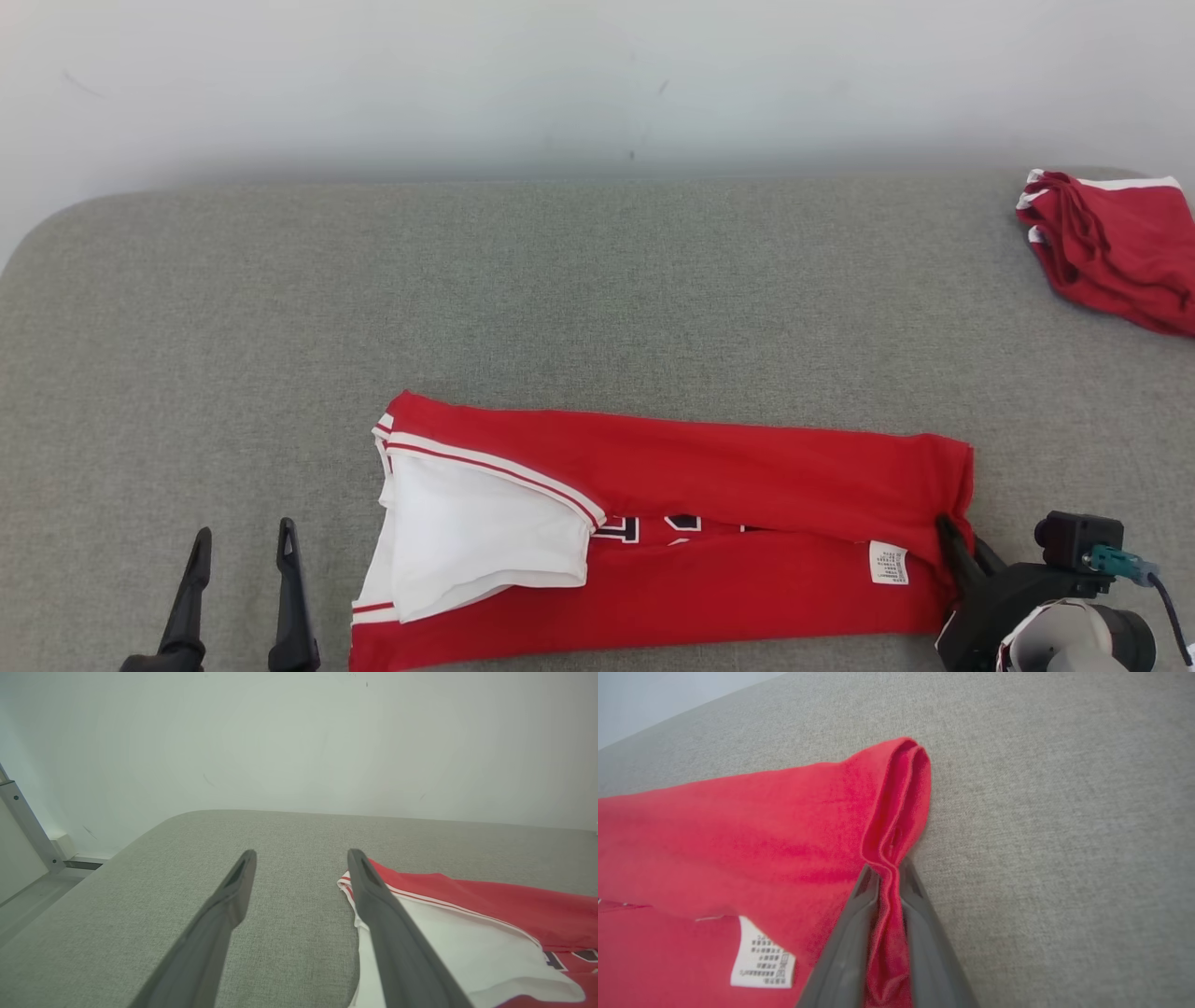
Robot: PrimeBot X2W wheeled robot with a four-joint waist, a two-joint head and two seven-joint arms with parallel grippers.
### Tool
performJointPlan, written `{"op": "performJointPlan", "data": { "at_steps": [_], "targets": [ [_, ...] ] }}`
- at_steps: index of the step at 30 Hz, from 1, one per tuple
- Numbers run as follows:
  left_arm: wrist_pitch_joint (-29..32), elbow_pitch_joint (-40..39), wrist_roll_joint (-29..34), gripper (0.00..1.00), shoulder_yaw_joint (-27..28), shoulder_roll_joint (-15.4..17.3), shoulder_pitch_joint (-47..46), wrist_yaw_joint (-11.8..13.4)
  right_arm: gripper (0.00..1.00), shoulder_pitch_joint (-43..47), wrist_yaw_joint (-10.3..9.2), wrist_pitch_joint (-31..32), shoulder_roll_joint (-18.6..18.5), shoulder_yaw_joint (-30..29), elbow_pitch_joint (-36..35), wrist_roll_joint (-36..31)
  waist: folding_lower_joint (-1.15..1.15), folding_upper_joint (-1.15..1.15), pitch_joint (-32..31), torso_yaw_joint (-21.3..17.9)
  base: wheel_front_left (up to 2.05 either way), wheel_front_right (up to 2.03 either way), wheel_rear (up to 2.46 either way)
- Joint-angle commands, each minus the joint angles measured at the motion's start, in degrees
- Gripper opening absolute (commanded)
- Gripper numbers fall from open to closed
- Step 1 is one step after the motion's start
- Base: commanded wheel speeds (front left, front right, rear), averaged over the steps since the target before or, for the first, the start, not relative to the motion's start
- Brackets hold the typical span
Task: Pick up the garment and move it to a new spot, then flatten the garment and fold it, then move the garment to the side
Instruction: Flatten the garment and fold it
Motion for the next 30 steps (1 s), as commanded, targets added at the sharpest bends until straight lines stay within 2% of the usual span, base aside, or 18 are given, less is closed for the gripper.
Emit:
{"op": "performJointPlan", "data": {
  "at_steps": [1, 5, 13, 17, 23, 30],
  "targets": [
    [-0.17, 0.36, 0.5, 1.0, 0.52, -0.41, 0.73, -0.43, 0.0, -0.11, -0.17, 0.27, 0.69, 0.4, 0.74, 0.32, 0.0, 0.0, -0.25, -0.11, 0.0, 0.0, 0.0],
    [-0.18, 1.12, 1.35, 1.0, 1.87, -1.41, 0.39, -1.86, 0.0, -1.91, -0.17, -1.29, -2.33, -1.19, 1.83, 0.92, 0.0, 0.0, -0.98, -0.81, 0.0, 0.0, 0.0],
    [-0.18, 1.79, 2.63, 1.0, 3.13, -2.42, 1.2, -3.03, 0.0, -3.0, -0.17, -2.52, -9.16, -6.11, 4.34, 0.83, 0.0, 0.0, -2.78, -1.91, 0.0, 0.0, 0.0],
    [-0.18, 2.04, 2.82, 1.0, 3.69, -2.67, 1.8, -3.43, 0.0, -2.66, -0.17, -2.36, -10.99, -8.21, 4.24, 0.38, 0.0, 0.0, -3.97, -2.61, 0.0, 0.0, 0.0],
    [-0.18, 1.97, 2.97, 1.0, 4.39, -2.96, 2.78, -3.71, 0.0, -1.69, -0.16, -0.2, -8.34, -8.12, -1.59, -0.34, 0.0, 0.0, -5.1, -3.89, 0.0, 0.0, 0.0],
    [-0.18, 2.54, 3.05, 1.0, 3.89, -3.17, 3.11, -3.85, 0.0, 0.43, -0.16, 5.25, -2.64, -4.59, -14.78, 1.03, 0.0, 0.0, -6.15, -3.72, 0.0, 0.0, 0.0]
  ]
}}
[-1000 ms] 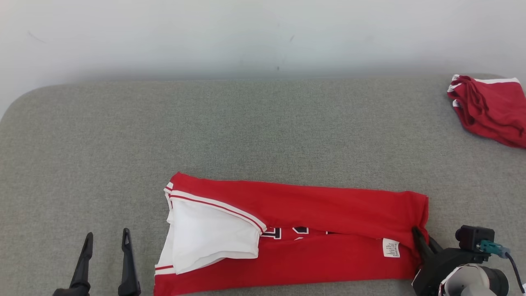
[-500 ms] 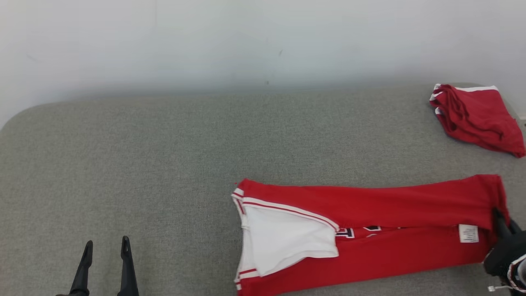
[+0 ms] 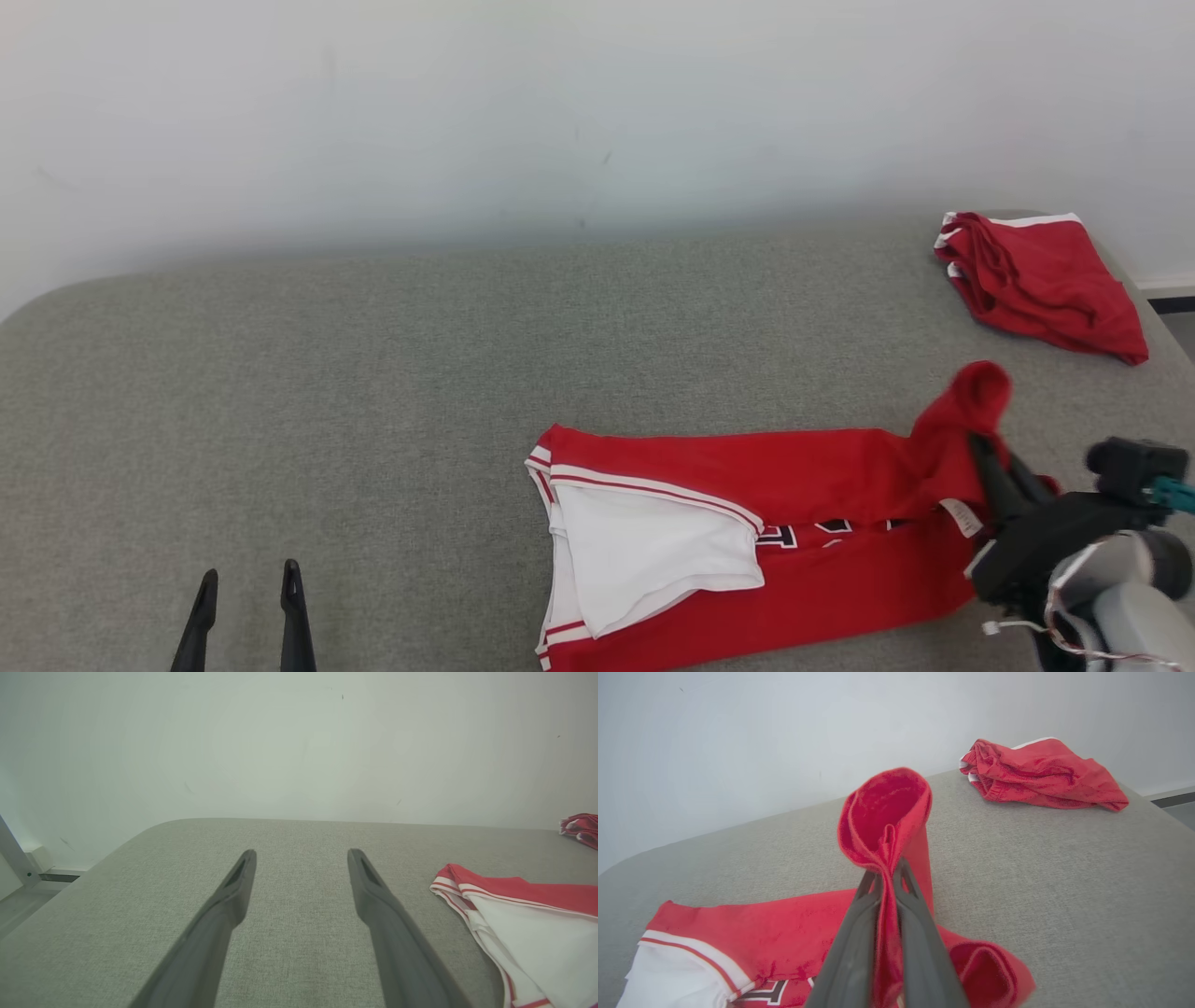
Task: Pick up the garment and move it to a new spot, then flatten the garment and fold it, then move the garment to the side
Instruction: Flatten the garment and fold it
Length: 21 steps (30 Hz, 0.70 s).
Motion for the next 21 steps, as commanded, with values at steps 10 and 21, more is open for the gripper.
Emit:
{"op": "performJointPlan", "data": {
  "at_steps": [10, 21],
  "targets": [
    [-0.18, 1.37, 0.15, 1.0, -0.91, -0.21, -0.56, -0.78, 0.0, 0.6, -0.16, 7.3, 9.9, 6.86, -12.49, 0.11, 0.0, 0.0, -0.59, 2.84, 0.0, 0.0, 0.0],
    [-0.18, 3.14, -0.84, 1.0, -4.51, -0.25, -2.84, -0.2, 0.0, -3.52, -0.16, 7.53, 18.42, 12.94, -6.93, -1.87, 0.0, 0.0, 0.61, 7.5, 0.0, 0.0, 0.0]
  ]
}}
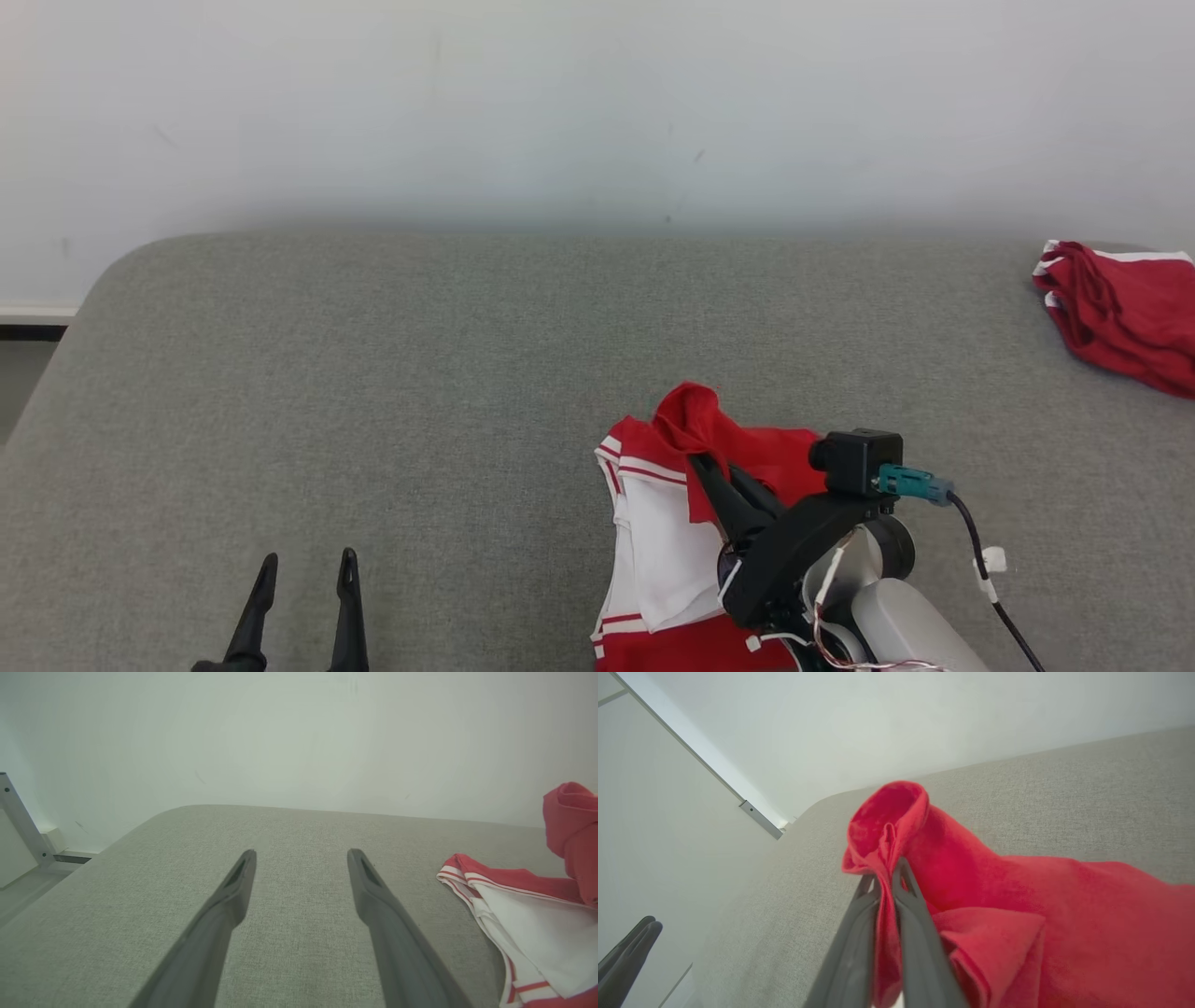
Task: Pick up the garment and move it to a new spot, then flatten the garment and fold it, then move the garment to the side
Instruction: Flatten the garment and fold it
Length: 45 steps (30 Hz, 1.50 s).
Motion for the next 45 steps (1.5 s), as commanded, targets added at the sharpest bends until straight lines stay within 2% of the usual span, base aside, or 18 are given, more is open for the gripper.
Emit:
{"op": "performJointPlan", "data": {
  "at_steps": [1, 5, 6, 7, 8, 11, 16, 22, 28, 37, 45],
  "targets": [
    [-0.18, 0.19, -0.56, 1.0, -0.11, -0.06, -0.94, 0.13, 0.0, -0.71, -0.16, -0.61, 0.56, 0.15, 0.75, -0.63, 0.0, 0.0, 0.79, 1.19, 0.0, 0.0, 0.0],
    [-0.18, 0.88, -0.92, 1.0, -0.96, -0.07, -1.83, 0.36, 0.0, -2.16, -0.16, -1.97, 1.54, 1.01, 6.3, -1.54, 0.0, 0.0, 1.46, 2.46, 0.0, 0.0, 0.0],
    [-0.18, 1.04, -0.82, 1.0, -0.99, -0.06, -2.12, 0.36, 0.16, -2.55, -0.16, -2.28, 1.72, 1.23, 7.74, -1.92, 0.0, 0.0, 1.52, 2.65, 0.0, 0.0, 0.0],
    [-0.18, 1.21, -0.86, 1.0, -0.99, -0.06, -2.26, 0.34, 0.55, -3.01, -0.16, -2.94, 1.84, 1.72, 8.72, -2.42, 0.0, 0.0, 1.56, 2.81, 0.0, 0.0, 0.0],
    [-0.18, 1.42, -0.88, 1.0, -0.89, -0.07, -2.31, 0.31, 1.0, -3.4, -0.16, -3.58, 1.98, 2.06, 9.65, -2.35, 0.0, 0.0, 1.57, 2.87, 0.0, 0.0, 0.0],
    [-0.18, 1.79, -1.03, 1.0, -0.33, -0.07, -2.47, 0.32, 1.0, -4.18, -0.16, -6.22, 1.61, 2.83, 10.84, -2.32, 0.0, 0.0, 1.48, 2.47, 0.0, 0.0, 0.0],
    [-0.18, 1.73, -0.9, 1.0, -0.05, -0.06, -1.64, 0.66, 1.0, -4.51, -0.16, -11.82, -1.43, 3.0, 9.1, -1.84, 0.0, 0.0, 0.91, 1.11, 0.0, 0.0, 0.0],
    [-0.18, 1.06, -0.63, 1.0, 0.39, -0.06, -0.88, 0.96, 1.0, -1.64, -0.16, -16.91, -6.46, 0.07, 5.4, -1.52, 0.0, 0.0, 0.41, -0.5, 0.0, 0.0, 0.0],
    [-0.18, 0.27, -0.64, 1.0, 1.26, -0.07, -0.1, 1.15, 1.0, 2.12, -0.16, -18.25, -8.89, -3.7, 2.13, -1.52, 0.0, 0.0, 0.2, -2.06, 0.0, 0.0, 0.0],
    [-0.18, -1.46, 0.67, 1.0, 2.43, -0.07, 1.05, 0.86, 1.0, 8.84, -0.16, -21.27, -8.86, -10.68, -4.75, -6.07, 0.0, 0.0, -0.3, -3.82, 0.0, 0.0, 0.0],
    [-0.18, -4.76, 3.17, 1.0, 3.85, -0.07, 3.25, 1.43, 1.0, 16.37, -0.17, -21.63, -4.76, -17.41, -10.62, -9.8, 0.0, 0.0, -1.24, -5.0, 0.0, 0.0, 0.0]
  ]
}}
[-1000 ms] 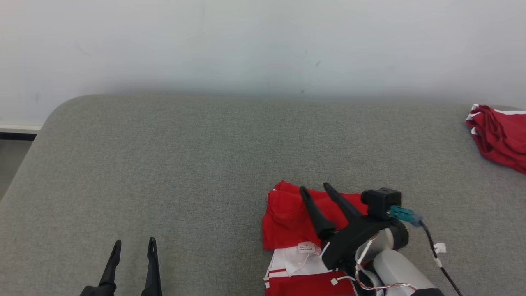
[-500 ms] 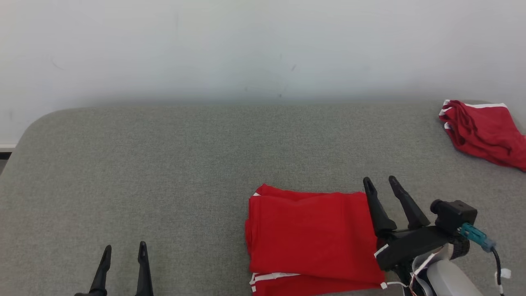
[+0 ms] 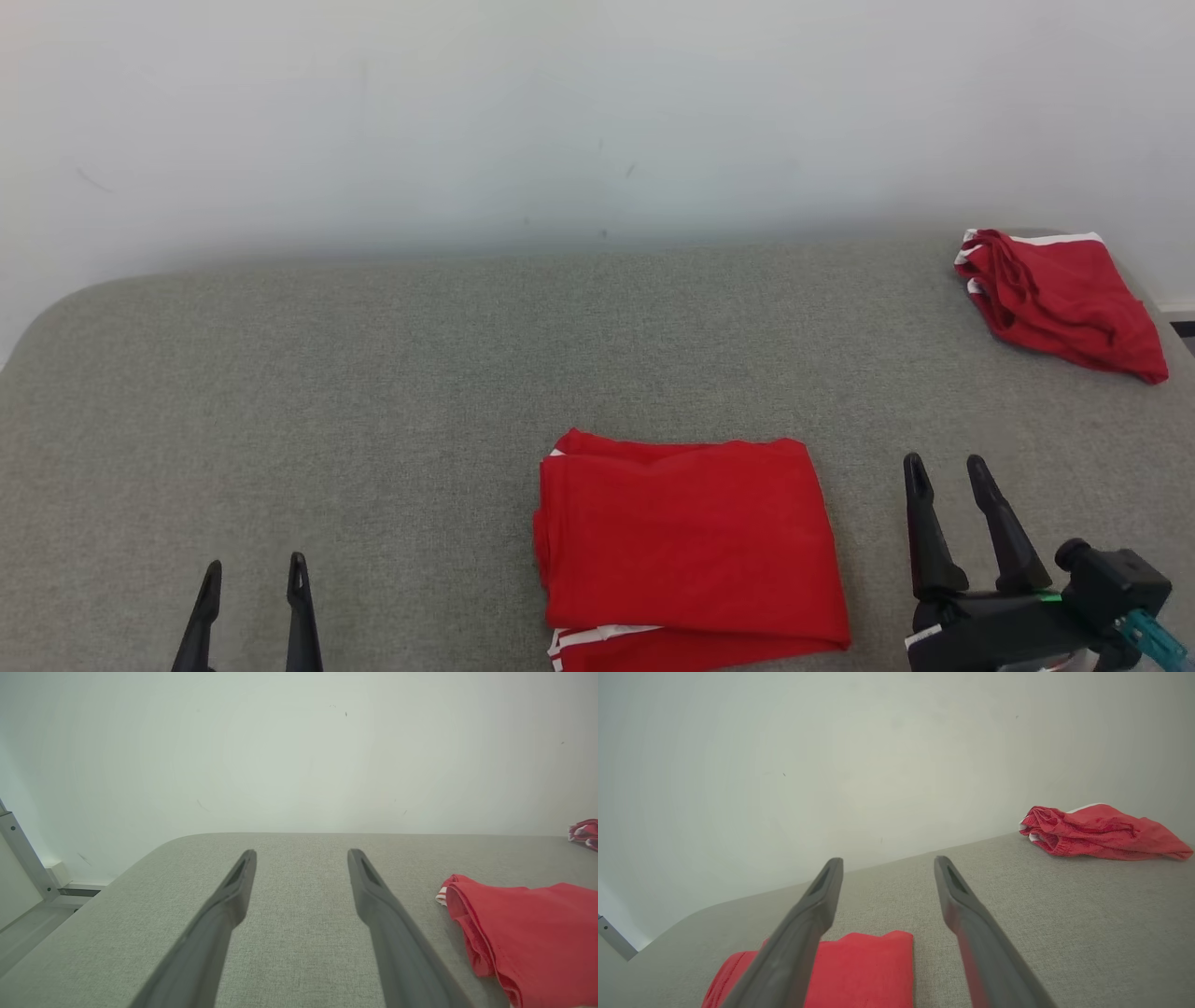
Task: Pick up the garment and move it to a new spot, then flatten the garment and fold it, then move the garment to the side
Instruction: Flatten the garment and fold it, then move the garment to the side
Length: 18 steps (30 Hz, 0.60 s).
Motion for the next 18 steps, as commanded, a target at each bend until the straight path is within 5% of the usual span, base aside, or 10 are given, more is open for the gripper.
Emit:
{"op": "performJointPlan", "data": {
  "at_steps": [1, 18],
  "targets": [
    [-0.18, -0.32, 0.77, 1.0, 0.37, -0.06, 1.19, 0.19, 1.0, 1.52, -0.17, -0.23, 0.72, -0.76, -0.66, -0.7, 0.0, 0.0, -0.31, -0.16, 0.0, 0.0, 0.0],
    [-0.18, 0.26, 4.49, 1.0, -0.4, 0.64, 4.27, 0.89, 1.0, 9.7, -0.17, -0.25, 4.12, -3.48, -3.17, -7.88, 0.0, 0.0, -2.41, 0.32, 0.0, 0.0, 0.0]
  ]
}}
